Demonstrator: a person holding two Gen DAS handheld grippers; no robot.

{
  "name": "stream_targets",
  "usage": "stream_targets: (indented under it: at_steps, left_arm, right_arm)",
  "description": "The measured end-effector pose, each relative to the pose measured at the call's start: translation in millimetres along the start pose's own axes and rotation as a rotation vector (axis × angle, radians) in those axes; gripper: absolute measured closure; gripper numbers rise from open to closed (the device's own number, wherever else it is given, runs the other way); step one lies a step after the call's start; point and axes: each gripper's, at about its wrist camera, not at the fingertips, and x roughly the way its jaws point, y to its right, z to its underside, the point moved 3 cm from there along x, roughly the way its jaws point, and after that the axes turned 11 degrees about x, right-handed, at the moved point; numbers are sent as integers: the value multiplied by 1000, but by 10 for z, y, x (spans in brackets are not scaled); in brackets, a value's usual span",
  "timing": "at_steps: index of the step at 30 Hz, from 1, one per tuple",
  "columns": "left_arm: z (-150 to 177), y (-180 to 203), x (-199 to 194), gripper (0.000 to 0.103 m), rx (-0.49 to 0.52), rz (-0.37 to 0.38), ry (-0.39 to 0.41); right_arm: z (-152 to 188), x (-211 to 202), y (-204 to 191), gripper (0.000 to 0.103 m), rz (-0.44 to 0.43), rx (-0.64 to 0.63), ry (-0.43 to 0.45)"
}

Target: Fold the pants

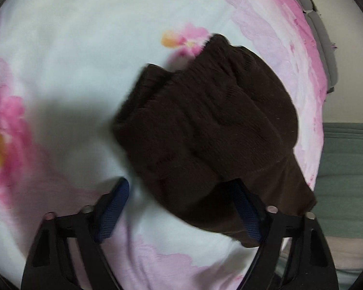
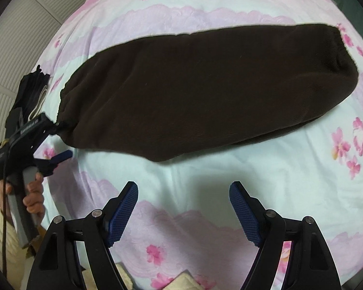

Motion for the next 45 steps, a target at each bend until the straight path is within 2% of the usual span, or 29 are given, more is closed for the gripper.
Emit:
stream_targets:
  at_steps: [1, 2, 4, 7, 12, 16, 23, 27, 31, 34, 36, 40, 42, 45]
  left_arm:
    - [-11, 46, 15, 44, 11, -6, -7]
    - [-23, 76, 9, 48, 17, -30, -12]
    - [-73, 214, -170, 67, 37, -44, 11]
    - [-216, 491, -514, 74, 86, 14, 75]
    - [-540, 1069, -724, 77, 230, 30, 138]
    - [-722, 1217, -722, 77, 259, 15, 150]
    - [-809, 1045, -632, 78, 200, -2, 136]
    - [-796, 908, -605, 78, 174, -11, 124]
    - [-709, 757, -574, 78, 172, -29, 101]
    - [-655, 630, -574, 78, 145, -39, 102]
    - [-642, 556, -575, 77, 125, -43, 101]
    - [-637, 493, -567, 77, 114, -41, 97]
    - [-643, 510, -558, 77, 123, -50, 94]
    - [-642, 530, -553, 77, 134, -58, 89]
  right_arm:
    - [8, 30, -17, 28, -16, 0, -10]
    - [16, 53, -35, 29, -25, -2, -17]
    - [30, 111, -81, 31, -49, -10, -30]
    - [20, 174, -147, 36, -86, -20, -49]
    - [-115, 144, -268, 40, -186, -16, -30]
    - [-360, 56, -366, 40, -246, -13, 31]
    - [-724, -20, -424, 42, -275, -41, 133]
    - [-756, 167, -465, 41, -303, 18, 92]
    - [-550, 505, -515, 41, -268, -40, -26]
    - [-512, 563, -532, 41, -258, -35, -47]
    - [-560, 404, -628, 41, -278, -51, -11]
    - [-671, -129, -792, 41, -326, -121, 189]
    - [-750, -130, -824, 41, -332, -128, 209]
    - [-852, 96, -857, 41, -294, -128, 182]
